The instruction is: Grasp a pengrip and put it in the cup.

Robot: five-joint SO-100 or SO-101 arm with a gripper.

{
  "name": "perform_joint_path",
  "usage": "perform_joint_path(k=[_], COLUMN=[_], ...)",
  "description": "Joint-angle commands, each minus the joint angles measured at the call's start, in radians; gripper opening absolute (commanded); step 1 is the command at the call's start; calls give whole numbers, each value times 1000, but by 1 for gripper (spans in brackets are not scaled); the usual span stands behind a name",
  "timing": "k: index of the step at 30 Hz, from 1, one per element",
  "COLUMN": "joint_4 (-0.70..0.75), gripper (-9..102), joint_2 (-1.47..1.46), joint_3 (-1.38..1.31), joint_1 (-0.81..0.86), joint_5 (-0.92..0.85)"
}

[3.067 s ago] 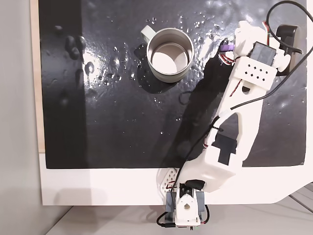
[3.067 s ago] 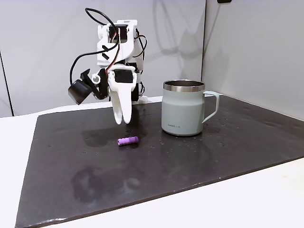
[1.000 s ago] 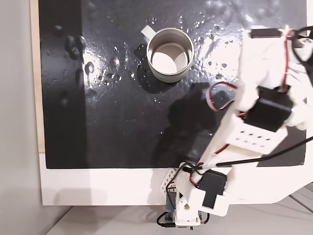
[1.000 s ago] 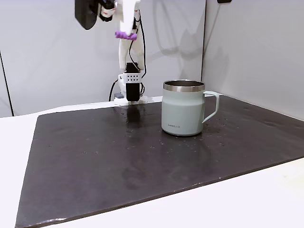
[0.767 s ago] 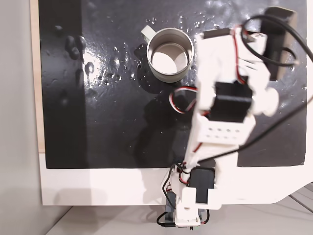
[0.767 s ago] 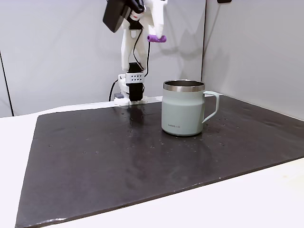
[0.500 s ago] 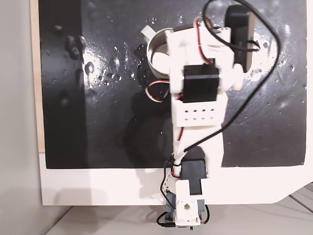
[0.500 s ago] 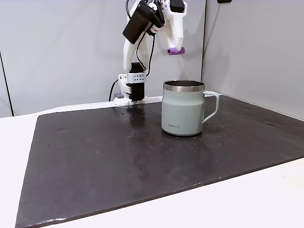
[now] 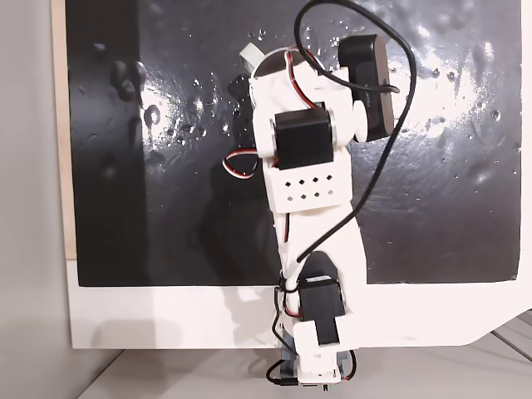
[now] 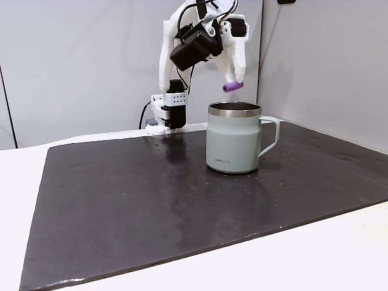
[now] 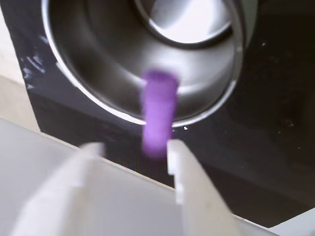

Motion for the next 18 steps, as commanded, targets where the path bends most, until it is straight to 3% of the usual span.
perform_joint_path(k=[1, 18], joint_4=[5, 6], gripper=[34, 34], joint_2=[103, 169], joint_3=[6, 66], joint_1=[26, 34], joint_5=[8, -6])
